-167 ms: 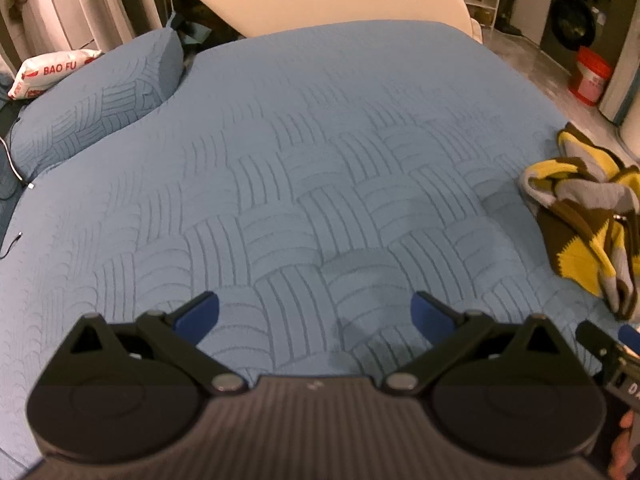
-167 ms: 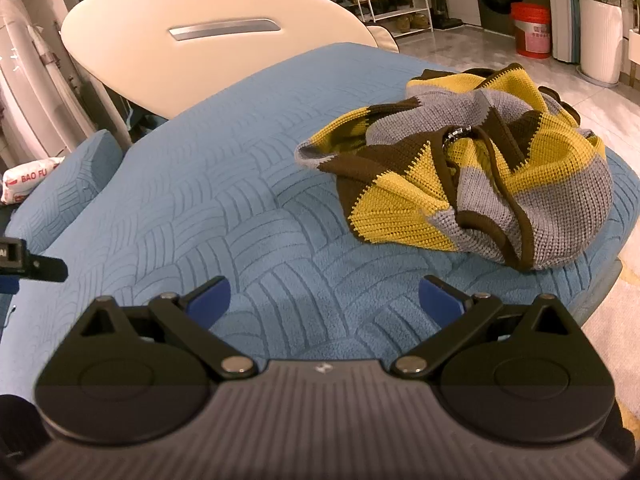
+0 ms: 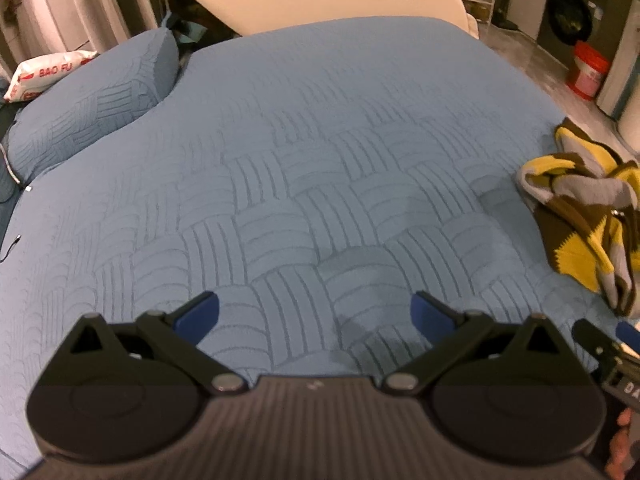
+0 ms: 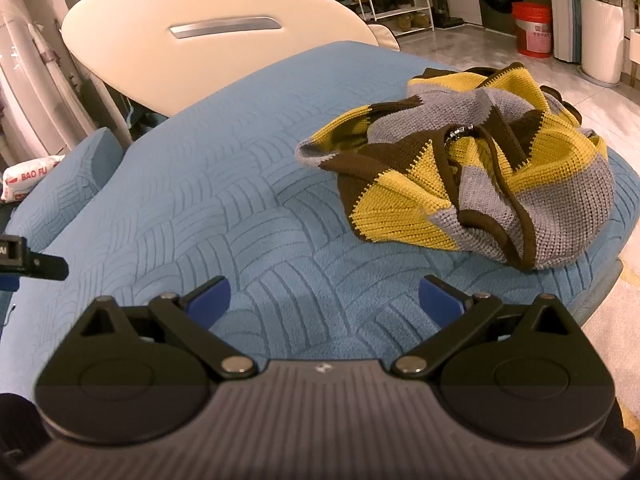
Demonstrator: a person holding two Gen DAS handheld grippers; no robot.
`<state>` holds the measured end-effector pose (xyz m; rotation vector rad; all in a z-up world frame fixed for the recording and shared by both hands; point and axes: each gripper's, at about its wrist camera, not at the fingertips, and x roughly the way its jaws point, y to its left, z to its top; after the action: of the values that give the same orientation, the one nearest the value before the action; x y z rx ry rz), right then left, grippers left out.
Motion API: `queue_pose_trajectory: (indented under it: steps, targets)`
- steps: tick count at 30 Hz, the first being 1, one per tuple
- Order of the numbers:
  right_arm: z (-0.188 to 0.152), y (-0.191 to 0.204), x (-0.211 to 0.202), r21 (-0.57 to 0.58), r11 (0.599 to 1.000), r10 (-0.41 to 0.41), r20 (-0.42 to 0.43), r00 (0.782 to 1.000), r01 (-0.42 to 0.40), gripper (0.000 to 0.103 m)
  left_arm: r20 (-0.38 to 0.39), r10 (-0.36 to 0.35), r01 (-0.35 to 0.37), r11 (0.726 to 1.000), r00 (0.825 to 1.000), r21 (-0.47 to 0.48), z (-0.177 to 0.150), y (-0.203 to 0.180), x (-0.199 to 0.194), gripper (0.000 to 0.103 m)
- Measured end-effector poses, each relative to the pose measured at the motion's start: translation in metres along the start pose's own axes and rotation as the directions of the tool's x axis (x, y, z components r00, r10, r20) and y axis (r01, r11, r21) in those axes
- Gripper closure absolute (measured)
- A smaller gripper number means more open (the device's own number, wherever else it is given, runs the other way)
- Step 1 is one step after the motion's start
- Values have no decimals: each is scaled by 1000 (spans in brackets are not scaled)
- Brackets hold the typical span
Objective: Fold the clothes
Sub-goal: 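Move both grippers toward the crumpled striped knitted blanket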
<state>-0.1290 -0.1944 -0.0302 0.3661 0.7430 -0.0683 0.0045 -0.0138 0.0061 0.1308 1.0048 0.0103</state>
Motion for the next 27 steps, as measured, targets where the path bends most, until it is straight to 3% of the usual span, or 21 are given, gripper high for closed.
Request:
queue_pose_trajectory:
  steps: [7, 11, 16, 19, 22, 25, 27]
  targets:
    - [0, -1, 0, -4, 1000, -2, 0, 1000, 2, 0, 7, -26, 25, 997, 1000, 70, 12, -18, -5, 0]
    - [0, -2, 1, 11, 1000, 6, 5, 1000, -6, 0, -22, -210, 211, 976, 977, 48, 38, -30, -4, 0]
    - [1, -8, -2, 43, 999, 20, 11, 1000, -21, 0, -3, -239, 239, 968, 971, 71, 56, -54, -4, 0]
    - [1, -11, -3, 62, 998, 28, 15, 999, -29, 0, -37, -292, 294, 953, 956, 72, 65, -71, -2, 0]
    - [2, -14, -3, 85, 996, 33, 19, 999, -35, 0, -10, -255, 255, 964, 967, 77, 65, -92, -6, 0]
    - [2, -14, -4, 101, 994, 38, 21, 999, -40, 0, 12, -286, 284, 956, 958, 71, 63, -96, -15, 0]
    - [3, -16, -4, 109, 993, 41, 23, 999, -43, 0, -47, -317, 320, 944, 947, 84, 67, -103, -14, 0]
